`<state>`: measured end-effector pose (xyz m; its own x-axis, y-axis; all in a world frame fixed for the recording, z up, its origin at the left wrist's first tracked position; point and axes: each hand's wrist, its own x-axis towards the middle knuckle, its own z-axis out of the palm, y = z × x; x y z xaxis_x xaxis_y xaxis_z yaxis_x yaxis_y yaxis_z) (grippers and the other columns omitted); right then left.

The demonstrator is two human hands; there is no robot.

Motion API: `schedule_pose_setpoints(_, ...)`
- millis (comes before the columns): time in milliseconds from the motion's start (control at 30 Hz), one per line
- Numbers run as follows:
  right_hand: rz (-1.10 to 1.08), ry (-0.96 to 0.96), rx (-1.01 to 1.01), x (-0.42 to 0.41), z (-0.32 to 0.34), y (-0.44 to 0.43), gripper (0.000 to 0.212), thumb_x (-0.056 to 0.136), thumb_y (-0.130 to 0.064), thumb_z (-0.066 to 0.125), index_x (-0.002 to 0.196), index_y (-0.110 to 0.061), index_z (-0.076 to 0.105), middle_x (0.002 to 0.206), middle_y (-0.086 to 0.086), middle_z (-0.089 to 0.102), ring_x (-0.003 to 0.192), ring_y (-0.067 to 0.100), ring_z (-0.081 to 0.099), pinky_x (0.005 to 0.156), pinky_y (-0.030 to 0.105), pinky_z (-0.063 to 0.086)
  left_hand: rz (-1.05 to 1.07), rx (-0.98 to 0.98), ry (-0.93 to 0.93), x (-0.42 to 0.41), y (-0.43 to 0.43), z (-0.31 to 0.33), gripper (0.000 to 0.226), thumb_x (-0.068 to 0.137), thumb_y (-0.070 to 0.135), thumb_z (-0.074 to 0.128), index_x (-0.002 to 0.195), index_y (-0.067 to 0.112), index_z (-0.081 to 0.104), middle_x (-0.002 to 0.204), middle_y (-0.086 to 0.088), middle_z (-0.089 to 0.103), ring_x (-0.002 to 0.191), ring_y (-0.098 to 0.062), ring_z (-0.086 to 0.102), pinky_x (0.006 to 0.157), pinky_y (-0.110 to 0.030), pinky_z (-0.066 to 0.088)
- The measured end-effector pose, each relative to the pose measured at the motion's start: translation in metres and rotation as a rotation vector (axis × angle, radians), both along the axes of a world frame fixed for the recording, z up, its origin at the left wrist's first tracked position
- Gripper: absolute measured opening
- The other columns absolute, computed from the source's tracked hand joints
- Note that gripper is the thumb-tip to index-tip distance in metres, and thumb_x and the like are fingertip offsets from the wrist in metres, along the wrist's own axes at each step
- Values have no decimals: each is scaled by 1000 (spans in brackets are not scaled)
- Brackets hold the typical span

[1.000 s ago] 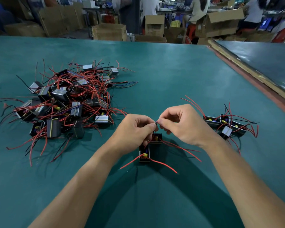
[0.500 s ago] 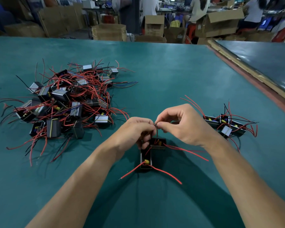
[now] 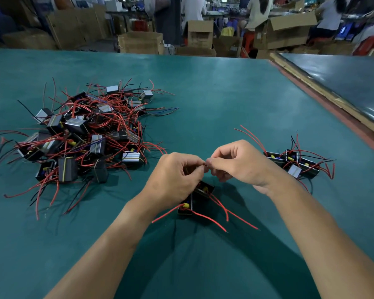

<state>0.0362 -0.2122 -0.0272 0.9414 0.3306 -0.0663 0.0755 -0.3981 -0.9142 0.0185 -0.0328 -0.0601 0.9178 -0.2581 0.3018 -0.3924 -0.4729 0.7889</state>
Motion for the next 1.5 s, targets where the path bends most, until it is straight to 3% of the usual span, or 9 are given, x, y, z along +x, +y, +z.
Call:
schedule_pose_setpoints(167,7,171,114,0,5,-2,22,93,-11,64,72,-6,68,63,3,64,57,11,57,57,22,53,5,41,-127,-1,0,0,18,88,27,57,84,26,74,53,-9,47,44,-13,30,41,-25,25)
schedule_pose_setpoints(433,-12,208,167,2,2,-5,19,88,-5,68,70,-7,71,61,3,66,55,11,58,55,21,52,21,29,-96,-3,0,2,17,87,24,60,84,28,76,52,5,54,42,-4,34,42,-18,27)
schedule_pose_setpoints(500,-35,112,132,3,0,-3,19,87,-2,70,68,-8,72,61,2,67,56,11,59,58,22,53,21,19,-31,-2,0,3,16,89,21,61,82,24,76,55,3,57,45,-5,39,44,-21,31)
schedule_pose_setpoints(667,5,-417,-155,0,-4,3,18,87,-7,70,71,-14,69,67,-4,70,62,10,63,65,25,53,-15,-212,319,0,0,11,21,96,9,57,81,11,70,54,3,59,41,-10,44,43,-18,35)
schedule_pose_setpoints(800,19,-547,-181,-1,-6,6,16,88,-10,66,75,-18,64,70,-3,67,69,20,63,72,41,53,-58,-281,448,-2,3,17,21,98,12,53,83,12,67,55,4,59,42,-8,46,43,-16,32)
schedule_pose_setpoints(1000,-72,-243,-211,7,-11,4,22,96,-28,54,77,-25,64,68,-11,72,65,12,63,76,44,57,0,-328,405,-2,2,18,20,96,13,55,81,8,67,54,1,59,40,-11,46,41,-20,33)
schedule_pose_setpoints(1200,21,-70,-202,5,-17,9,14,97,-18,58,104,-21,70,77,-15,74,63,-3,58,65,15,43,61,-353,391,0,0,16,18,99,15,54,85,8,64,52,-1,57,39,-15,45,39,-21,32)
schedule_pose_setpoints(1300,52,-8,-123,3,-15,8,26,95,-17,63,121,-19,64,81,-15,74,68,-6,61,65,9,40,84,-360,383,1,1,16,16,99,14,53,87,8,63,51,-1,56,38,-16,46,39,-20,33)
schedule_pose_setpoints(1500,20,-51,-71,1,-7,0,4,89,-14,70,91,-17,70,77,1,70,67,11,55,65,27,45,174,-306,389,5,2,12,25,99,15,51,76,13,60,48,0,55,36,-17,46,37,-17,34)
